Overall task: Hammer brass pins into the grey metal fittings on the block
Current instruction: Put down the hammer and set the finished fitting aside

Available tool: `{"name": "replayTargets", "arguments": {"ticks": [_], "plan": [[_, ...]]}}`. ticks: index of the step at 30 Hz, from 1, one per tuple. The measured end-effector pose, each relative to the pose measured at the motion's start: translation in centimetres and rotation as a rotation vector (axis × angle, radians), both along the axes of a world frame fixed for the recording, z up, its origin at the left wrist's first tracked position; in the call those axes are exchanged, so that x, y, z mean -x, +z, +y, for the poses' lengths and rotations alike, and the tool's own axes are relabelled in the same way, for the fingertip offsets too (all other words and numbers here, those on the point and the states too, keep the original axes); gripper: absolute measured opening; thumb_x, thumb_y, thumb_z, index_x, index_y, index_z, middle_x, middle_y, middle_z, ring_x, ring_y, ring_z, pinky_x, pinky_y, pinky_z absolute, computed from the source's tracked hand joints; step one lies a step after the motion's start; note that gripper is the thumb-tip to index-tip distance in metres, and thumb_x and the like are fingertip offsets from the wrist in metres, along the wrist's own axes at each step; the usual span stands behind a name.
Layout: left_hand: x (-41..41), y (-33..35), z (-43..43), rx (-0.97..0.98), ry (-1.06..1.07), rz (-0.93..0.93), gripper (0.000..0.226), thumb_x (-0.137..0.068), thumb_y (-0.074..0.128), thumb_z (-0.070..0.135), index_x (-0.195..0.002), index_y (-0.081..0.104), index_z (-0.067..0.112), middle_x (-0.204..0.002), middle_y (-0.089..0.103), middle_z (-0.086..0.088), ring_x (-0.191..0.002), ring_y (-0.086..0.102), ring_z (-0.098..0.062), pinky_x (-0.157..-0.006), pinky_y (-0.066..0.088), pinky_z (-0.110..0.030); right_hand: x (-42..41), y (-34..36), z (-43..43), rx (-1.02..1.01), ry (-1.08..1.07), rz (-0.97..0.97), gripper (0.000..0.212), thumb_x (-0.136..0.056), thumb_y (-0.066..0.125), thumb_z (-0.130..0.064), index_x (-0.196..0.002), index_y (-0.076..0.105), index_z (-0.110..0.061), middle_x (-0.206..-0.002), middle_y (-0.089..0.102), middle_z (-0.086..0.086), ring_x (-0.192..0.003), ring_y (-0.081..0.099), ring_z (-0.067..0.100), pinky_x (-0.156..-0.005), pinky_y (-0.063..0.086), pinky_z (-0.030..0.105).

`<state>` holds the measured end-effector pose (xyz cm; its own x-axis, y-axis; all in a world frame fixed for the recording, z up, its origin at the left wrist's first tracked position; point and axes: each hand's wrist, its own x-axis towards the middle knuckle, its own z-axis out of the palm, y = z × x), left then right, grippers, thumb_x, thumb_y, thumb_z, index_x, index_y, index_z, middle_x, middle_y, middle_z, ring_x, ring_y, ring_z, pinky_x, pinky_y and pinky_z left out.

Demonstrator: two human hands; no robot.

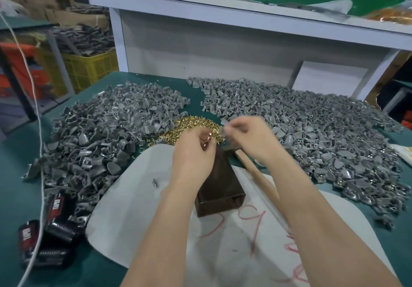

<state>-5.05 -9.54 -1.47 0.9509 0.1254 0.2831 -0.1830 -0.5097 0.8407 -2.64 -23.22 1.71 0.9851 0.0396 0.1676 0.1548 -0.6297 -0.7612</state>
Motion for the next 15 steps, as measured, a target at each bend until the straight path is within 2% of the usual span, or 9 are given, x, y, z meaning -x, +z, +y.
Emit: {"name": "replayTargets", "arguments": {"ticks": [1, 3, 5, 7, 9, 10, 12, 15], "plan": [[-0.1, 0.1, 0.2, 0.096, 0.054, -0.03, 0.025, -0.092, 0.058, 0.02, -0.116, 0.061, 0.017, -0.117, 0.06, 0.001, -0.098, 0.058, -0.012, -0.091, 0.046, -0.028, -1.2, 0.5, -0.3, -0.002, -0.149, -0.067, 0.019, -0.091, 0.059, -0.023, -0.108, 0.066, -0.018, -0.099, 0.069, -0.004, -0.083, 0.061, 0.008, -0.081, 0.052, 0.026], [-0.2, 0.5, 0.8, 0.345, 0.193, -0.084, 0.021, -0.093, 0.056, 0.019, -0.113, 0.06, 0.024, -0.118, 0.058, 0.004, -0.091, 0.055, 0.001, -0.081, 0.043, -0.016, -3.2, 1.3, -0.7, 0.054, -0.37, -0.084, 0.047, -0.093, 0.056, -0.027, -0.138, 0.044, -0.019, -0.125, 0.059, 0.002, -0.084, 0.058, 0.011, -0.087, 0.049, 0.033], [-0.3, 0.8, 1.5, 0.648, 0.323, -0.112, 0.018, -0.094, 0.053, 0.013, -0.101, 0.059, 0.028, -0.108, 0.059, 0.007, -0.082, 0.056, 0.01, -0.068, 0.04, -0.005, -4.3, 1.0, 0.4, 0.208, -0.34, -0.021, 0.064, -0.093, 0.056, -0.028, -0.148, 0.024, -0.022, -0.127, 0.055, 0.008, -0.093, 0.06, 0.02, -0.093, 0.046, 0.036], [-0.6, 0.8, 2.3, 0.947, 0.416, -0.095, 0.023, -0.093, 0.049, 0.007, -0.097, 0.058, 0.027, -0.098, 0.059, 0.01, -0.076, 0.056, 0.013, -0.064, 0.04, -0.004, -4.7, 0.0, 3.5, 0.361, -0.116, -0.051, 0.061, -0.091, 0.059, -0.025, -0.145, 0.031, -0.023, -0.12, 0.059, 0.006, -0.102, 0.057, 0.019, -0.096, 0.04, 0.028], [-1.0, 0.6, 3.0, 1.144, 0.481, -0.061, 0.024, -0.093, 0.046, 0.005, -0.092, 0.056, 0.027, -0.097, 0.059, 0.008, -0.084, 0.057, 0.0, -0.074, 0.043, -0.013, -4.9, -1.3, 7.4, 0.463, 0.14, -0.057, 0.047, -0.09, 0.06, -0.021, -0.135, 0.048, -0.028, -0.126, 0.059, 0.001, -0.099, 0.056, 0.014, -0.09, 0.039, 0.024], [-1.1, 0.6, 3.2, 1.205, 0.506, -0.05, 0.024, -0.094, 0.046, 0.005, -0.09, 0.055, 0.026, -0.095, 0.059, 0.007, -0.084, 0.057, -0.002, -0.077, 0.044, -0.016, -5.1, -1.9, 9.1, 0.496, 0.232, -0.03, 0.041, -0.09, 0.059, -0.018, -0.13, 0.055, -0.029, -0.13, 0.058, 0.001, -0.105, 0.057, 0.016, -0.093, 0.041, 0.027], [-1.1, 0.6, 3.3, 1.273, 0.53, -0.057, 0.021, -0.095, 0.045, 0.004, -0.094, 0.054, 0.024, -0.09, 0.058, 0.007, -0.077, 0.057, 0.0, -0.069, 0.046, -0.012, -5.8, -3.0, 11.8, 0.586, 0.329, 0.03, 0.033, -0.09, 0.055, -0.011, -0.119, 0.063, -0.025, -0.127, 0.06, 0.006, -0.11, 0.057, 0.025, -0.095, 0.046, 0.033], [-1.2, 0.6, 3.4, 1.272, 0.555, -0.062, 0.02, -0.094, 0.045, 0.003, -0.103, 0.052, 0.02, -0.089, 0.057, 0.007, -0.068, 0.053, 0.003, -0.052, 0.042, -0.005, -6.4, -3.6, 13.7, 0.735, 0.327, -0.034, 0.017, -0.087, 0.05, -0.002, -0.094, 0.062, -0.012, -0.095, 0.061, 0.009, -0.084, 0.056, 0.027, -0.073, 0.045, 0.028]]}}
